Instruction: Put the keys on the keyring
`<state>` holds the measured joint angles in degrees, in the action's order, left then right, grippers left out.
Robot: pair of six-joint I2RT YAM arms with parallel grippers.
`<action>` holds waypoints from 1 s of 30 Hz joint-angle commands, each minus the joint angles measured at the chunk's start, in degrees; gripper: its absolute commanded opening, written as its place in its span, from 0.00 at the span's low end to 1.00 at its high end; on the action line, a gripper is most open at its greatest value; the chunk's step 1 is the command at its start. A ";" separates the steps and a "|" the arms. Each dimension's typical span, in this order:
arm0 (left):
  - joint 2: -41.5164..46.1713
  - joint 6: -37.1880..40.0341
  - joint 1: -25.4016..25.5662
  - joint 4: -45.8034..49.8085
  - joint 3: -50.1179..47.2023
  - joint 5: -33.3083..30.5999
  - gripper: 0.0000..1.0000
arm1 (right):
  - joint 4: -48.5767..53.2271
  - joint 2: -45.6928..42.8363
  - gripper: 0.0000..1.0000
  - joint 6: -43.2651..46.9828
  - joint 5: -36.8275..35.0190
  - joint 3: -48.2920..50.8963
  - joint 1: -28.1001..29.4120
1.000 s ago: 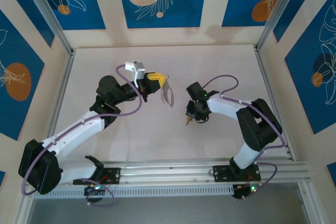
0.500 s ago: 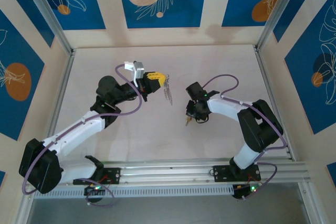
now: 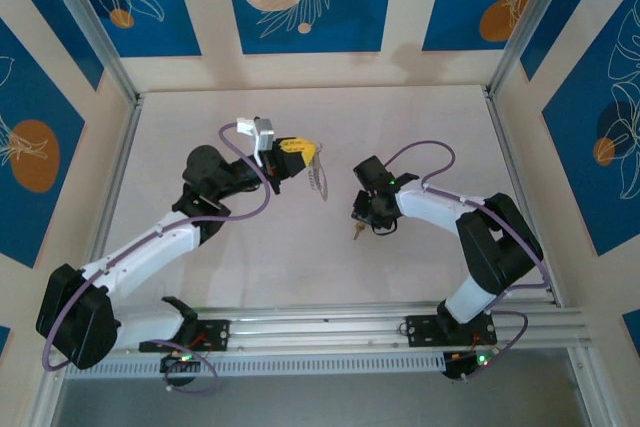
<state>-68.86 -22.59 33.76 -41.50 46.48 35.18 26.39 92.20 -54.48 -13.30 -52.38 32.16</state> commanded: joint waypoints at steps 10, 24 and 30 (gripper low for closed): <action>0.27 -1.04 -0.45 -4.38 -0.78 1.39 0.00 | 0.05 2.87 0.29 -0.72 -0.25 -0.18 0.80; -0.22 -1.98 -0.79 -5.88 -1.04 1.65 0.00 | 0.50 1.93 0.13 -0.61 -0.76 0.12 1.06; -0.26 -2.15 -0.84 -6.21 -1.04 1.75 0.00 | 0.47 1.19 0.02 -0.50 -0.85 0.28 1.14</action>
<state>-68.86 -24.08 33.43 -44.14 45.95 35.55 26.17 94.08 -54.43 -13.34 -52.38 32.69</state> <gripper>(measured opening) 0.047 0.061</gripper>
